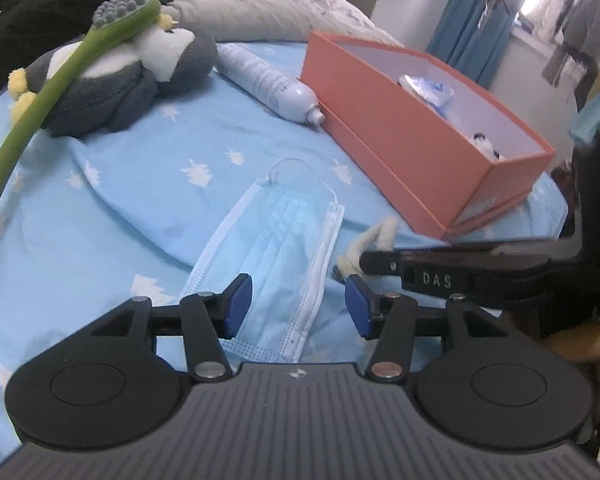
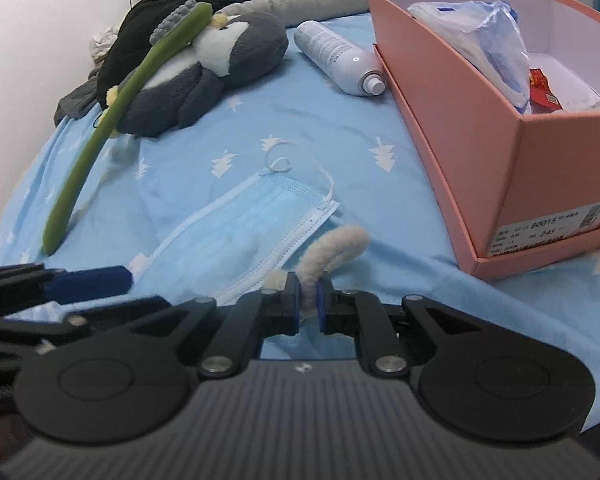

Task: Organize soft objects
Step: 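Lift mask with left tool while right tool holds the fuzzy loop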

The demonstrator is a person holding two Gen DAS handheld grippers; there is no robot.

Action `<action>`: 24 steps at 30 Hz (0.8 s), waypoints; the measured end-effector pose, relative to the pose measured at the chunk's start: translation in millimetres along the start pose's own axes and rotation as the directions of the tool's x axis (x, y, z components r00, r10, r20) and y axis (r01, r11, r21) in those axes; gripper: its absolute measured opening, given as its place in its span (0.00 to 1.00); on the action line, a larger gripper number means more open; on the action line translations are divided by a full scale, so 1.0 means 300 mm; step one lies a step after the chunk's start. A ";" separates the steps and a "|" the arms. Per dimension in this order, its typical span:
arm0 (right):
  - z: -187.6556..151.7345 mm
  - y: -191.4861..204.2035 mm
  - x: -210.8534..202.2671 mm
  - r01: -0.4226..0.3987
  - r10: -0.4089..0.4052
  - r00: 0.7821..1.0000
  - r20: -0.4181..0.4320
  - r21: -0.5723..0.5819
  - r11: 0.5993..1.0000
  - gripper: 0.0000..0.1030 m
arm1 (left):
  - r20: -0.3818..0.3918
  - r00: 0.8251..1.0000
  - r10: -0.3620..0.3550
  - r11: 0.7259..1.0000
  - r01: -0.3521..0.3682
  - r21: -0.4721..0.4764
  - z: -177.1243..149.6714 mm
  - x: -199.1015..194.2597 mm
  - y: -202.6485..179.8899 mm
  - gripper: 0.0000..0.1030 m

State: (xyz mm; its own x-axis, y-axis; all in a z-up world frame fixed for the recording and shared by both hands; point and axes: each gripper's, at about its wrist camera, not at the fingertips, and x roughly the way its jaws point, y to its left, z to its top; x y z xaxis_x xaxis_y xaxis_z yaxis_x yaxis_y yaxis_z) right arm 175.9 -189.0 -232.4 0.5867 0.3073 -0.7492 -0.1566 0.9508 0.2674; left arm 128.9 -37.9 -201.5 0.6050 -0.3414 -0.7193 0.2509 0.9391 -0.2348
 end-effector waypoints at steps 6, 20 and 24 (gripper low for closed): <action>-0.006 -0.025 0.000 -0.012 0.011 1.000 0.008 0.022 1.000 0.12 | -0.037 0.994 0.104 0.990 -0.100 0.094 0.009 0.084 0.024 0.57; -0.026 -0.068 0.013 -0.008 0.008 1.000 -0.005 0.058 0.998 0.12 | -0.107 0.991 0.079 0.985 -0.061 0.159 -0.022 0.186 0.038 0.40; -0.027 -0.057 0.017 -0.010 0.010 1.000 -0.005 0.047 0.999 0.12 | -0.107 0.988 0.107 0.985 -0.090 0.150 -0.021 0.190 0.051 0.21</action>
State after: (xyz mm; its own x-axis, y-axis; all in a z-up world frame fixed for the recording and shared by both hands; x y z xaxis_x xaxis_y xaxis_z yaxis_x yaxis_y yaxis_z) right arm 175.1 -203.3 -245.7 0.5809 0.3170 -0.7497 -0.1249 0.9448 0.3028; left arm 162.4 -42.9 -250.1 0.5440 -0.2329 -0.8061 0.3057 0.9497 -0.0682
